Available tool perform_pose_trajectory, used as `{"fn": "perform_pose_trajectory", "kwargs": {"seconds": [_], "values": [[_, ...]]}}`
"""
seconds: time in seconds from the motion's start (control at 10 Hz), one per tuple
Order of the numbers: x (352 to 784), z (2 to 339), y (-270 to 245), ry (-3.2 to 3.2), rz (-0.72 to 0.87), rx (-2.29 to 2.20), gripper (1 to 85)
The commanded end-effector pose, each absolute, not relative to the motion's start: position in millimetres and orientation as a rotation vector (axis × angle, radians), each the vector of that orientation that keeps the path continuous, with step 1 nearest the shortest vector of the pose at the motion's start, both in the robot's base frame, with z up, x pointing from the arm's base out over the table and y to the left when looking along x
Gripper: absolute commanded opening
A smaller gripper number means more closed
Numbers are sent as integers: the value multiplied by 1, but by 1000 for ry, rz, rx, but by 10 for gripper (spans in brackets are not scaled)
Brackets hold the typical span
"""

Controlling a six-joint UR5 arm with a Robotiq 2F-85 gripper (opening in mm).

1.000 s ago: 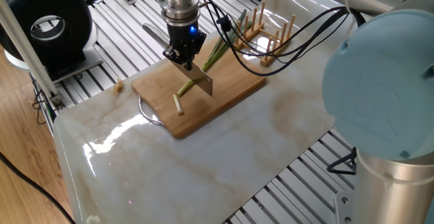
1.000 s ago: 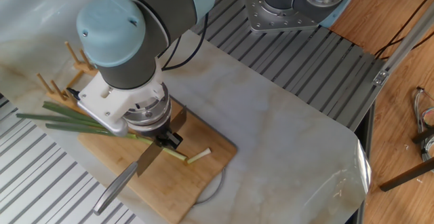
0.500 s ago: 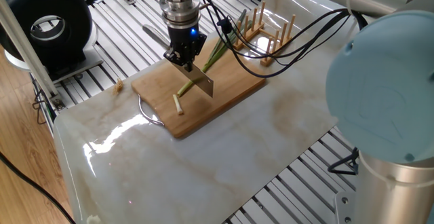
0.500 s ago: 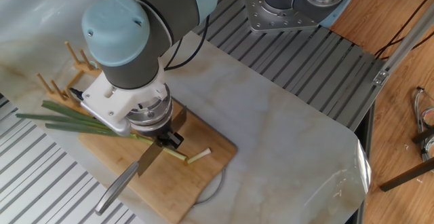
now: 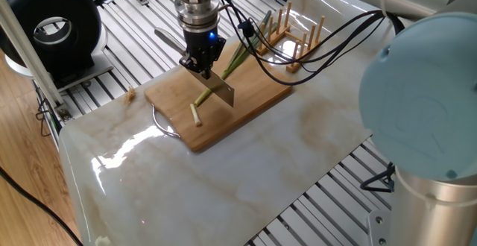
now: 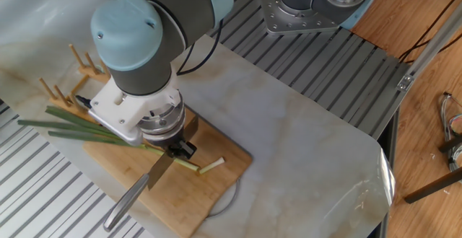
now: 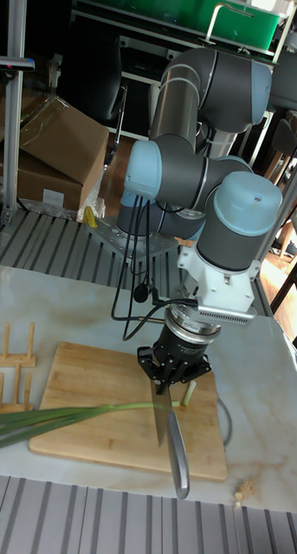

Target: Chop the green garlic

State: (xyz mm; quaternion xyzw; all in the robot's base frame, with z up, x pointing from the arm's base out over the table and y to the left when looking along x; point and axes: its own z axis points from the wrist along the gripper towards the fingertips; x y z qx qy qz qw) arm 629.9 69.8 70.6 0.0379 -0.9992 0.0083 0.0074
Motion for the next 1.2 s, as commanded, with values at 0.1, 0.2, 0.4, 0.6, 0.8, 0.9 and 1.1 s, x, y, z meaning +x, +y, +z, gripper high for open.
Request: {"fn": "perform_pose_trajectory", "kwargs": {"seconds": [0.1, 0.2, 0.4, 0.6, 0.8, 0.9, 1.1], "values": [[630, 69, 71, -3121, 14, 113, 13], [630, 68, 71, -3123, 17, 116, 13], [632, 68, 73, -3128, 8, 111, 13], [632, 67, 73, -3128, 5, 109, 13], [633, 65, 72, -3126, 0, 114, 13], [632, 65, 73, -3122, 0, 114, 13], [632, 63, 72, -3117, 2, 108, 13]]}}
